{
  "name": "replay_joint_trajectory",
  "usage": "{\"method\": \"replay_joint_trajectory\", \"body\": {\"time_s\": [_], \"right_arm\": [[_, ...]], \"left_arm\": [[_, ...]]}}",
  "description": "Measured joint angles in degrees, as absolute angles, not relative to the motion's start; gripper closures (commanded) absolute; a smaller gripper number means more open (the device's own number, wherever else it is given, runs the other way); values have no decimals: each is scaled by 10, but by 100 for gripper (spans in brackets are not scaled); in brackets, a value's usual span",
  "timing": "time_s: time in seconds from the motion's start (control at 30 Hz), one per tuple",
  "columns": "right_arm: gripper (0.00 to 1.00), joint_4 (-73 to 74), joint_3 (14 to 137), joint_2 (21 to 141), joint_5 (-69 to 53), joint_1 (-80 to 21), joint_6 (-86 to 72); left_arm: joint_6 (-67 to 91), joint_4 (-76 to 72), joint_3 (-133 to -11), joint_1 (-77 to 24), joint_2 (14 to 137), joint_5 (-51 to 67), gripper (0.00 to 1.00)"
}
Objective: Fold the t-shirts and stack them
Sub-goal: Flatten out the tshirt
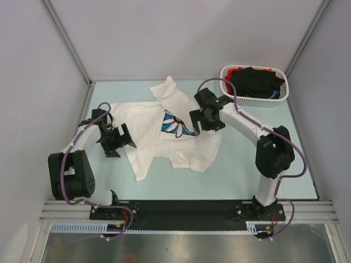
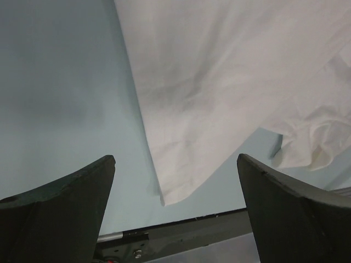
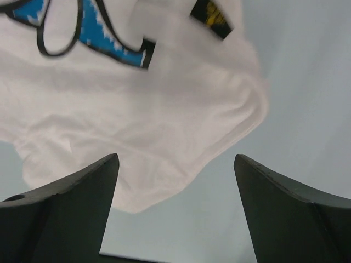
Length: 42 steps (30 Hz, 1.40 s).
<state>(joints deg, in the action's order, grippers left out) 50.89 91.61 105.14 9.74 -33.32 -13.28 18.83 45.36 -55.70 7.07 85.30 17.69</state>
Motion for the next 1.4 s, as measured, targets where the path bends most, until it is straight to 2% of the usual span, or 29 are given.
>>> {"method": "replay_joint_trajectory", "body": {"time_s": [0.27,0.5,0.8,0.9,1.0,1.03,1.1,1.13,1.17,1.2,1.23,1.27,1.4], "right_arm": [[15,563,780,1019,-60,-327,-170],[15,576,726,979,-105,-389,-195],[15,573,737,1005,-108,-436,-206],[15,567,752,1042,-95,-451,-205],[19,566,770,1084,-75,-468,-203],[28,564,777,1097,-67,-473,-201],[37,562,790,1121,-49,-481,-195],[59,561,797,1131,-40,-484,-193],[70,559,801,1139,-32,-486,-192],[76,559,807,1148,-20,-489,-187],[91,564,813,1155,-9,-491,-186],[100,568,819,1159,-3,-492,-185],[100,576,838,1164,36,-494,-179]], "left_arm": [[188,502,-500,0,824,168,0],[194,524,-471,-72,837,150,4],[226,526,-463,-132,901,137,9],[241,537,-463,-145,912,137,23],[259,546,-465,-161,931,138,45],[265,549,-467,-164,938,138,63],[274,555,-472,-168,952,139,80],[276,556,-474,-170,958,140,92],[279,557,-475,-171,961,140,99],[283,557,-477,-171,963,140,100],[284,558,-478,-172,963,140,100],[285,558,-480,-173,963,138,100],[288,558,-488,-173,961,123,100]]}}
